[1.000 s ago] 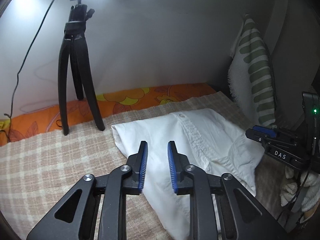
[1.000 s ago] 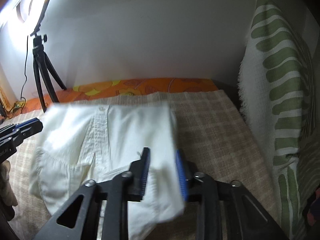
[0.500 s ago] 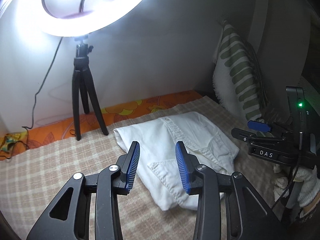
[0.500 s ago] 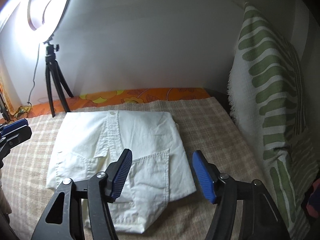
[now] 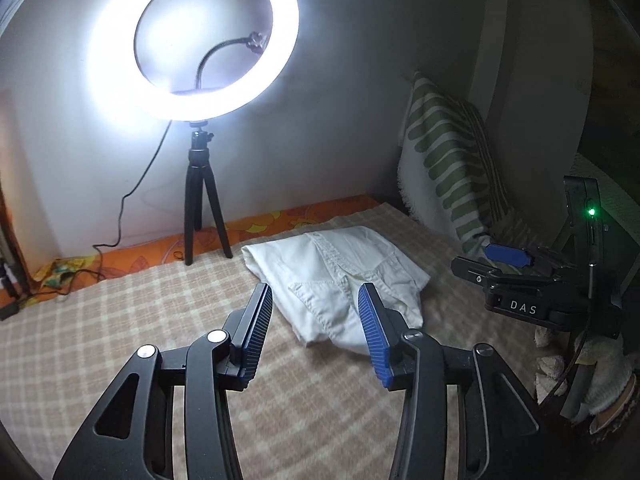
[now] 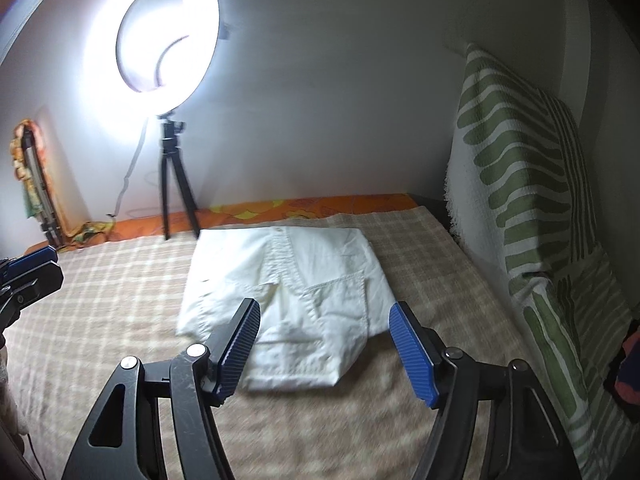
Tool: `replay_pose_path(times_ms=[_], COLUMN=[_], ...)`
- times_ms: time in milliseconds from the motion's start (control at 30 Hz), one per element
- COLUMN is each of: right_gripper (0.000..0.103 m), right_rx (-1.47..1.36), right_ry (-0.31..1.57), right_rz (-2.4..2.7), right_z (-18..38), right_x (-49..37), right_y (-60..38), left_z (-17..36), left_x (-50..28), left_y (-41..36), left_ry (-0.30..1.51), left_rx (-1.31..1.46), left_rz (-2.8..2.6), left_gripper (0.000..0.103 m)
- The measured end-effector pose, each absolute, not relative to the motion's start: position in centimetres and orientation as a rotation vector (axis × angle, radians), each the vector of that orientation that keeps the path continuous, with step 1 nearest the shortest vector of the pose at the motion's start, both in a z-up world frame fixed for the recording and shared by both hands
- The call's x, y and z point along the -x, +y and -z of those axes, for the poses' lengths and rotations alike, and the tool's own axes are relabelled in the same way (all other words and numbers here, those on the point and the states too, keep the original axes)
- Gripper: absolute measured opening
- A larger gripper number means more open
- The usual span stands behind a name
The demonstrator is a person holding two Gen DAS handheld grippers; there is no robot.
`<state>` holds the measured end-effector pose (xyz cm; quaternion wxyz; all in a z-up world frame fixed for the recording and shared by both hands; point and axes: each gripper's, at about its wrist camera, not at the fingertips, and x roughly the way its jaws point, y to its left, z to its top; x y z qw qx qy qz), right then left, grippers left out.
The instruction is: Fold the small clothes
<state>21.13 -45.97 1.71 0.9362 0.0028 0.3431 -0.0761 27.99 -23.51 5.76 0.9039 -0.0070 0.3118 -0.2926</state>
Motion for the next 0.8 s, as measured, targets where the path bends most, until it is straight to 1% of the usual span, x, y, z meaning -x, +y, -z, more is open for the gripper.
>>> replay_pose_path(times_ms=[33,67,200,267,433,533,700,800], right_gripper=[0.073,0.074,0.079,0.081,0.091,0.096,0.102,0.103], right_rx=[-0.009,-0.011,-0.001,0.009,0.005,0.019,0.019,0.009], right_ry=[0.695,0.688,0.662,0.655,0.630,0.618,0.595,0.587], right_rz=[0.151,0.151,0.146,0.141,0.137,0.149,0.176,0.176], right_z=[-1.9,-2.1,-2.3,-2.3,-2.3,-2.1,-1.6,-1.3], right_x=[-20.4,-19.7,-16.9,-15.6,-13.1,-11.8,-10.1,-9.5], right_y=[-45.5,-45.0,-43.0,-41.9,-39.9,-38.6,-36.9,-36.2], left_z=[-5.9,-6.1,-6.3,-6.3,-6.0,-5.7,-4.9,-4.4], left_x=[-27.3,-26.6,-24.0,-22.9,-20.2,-18.8,-17.1,-16.3], left_y=[-23.2,-22.8,-21.4,-20.8,-19.3,-18.3,-16.9,-16.2], left_ry=[0.642,0.637,0.624,0.621,0.606,0.602,0.610,0.610], left_rx=[0.015,0.019,0.018,0.017,0.004,-0.001,-0.021,-0.033], left_rz=[0.603,0.602,0.598,0.593,0.570,0.551,0.525,0.512], left_gripper=[0.053,0.058,0.060,0.069,0.074,0.081,0.082,0.082])
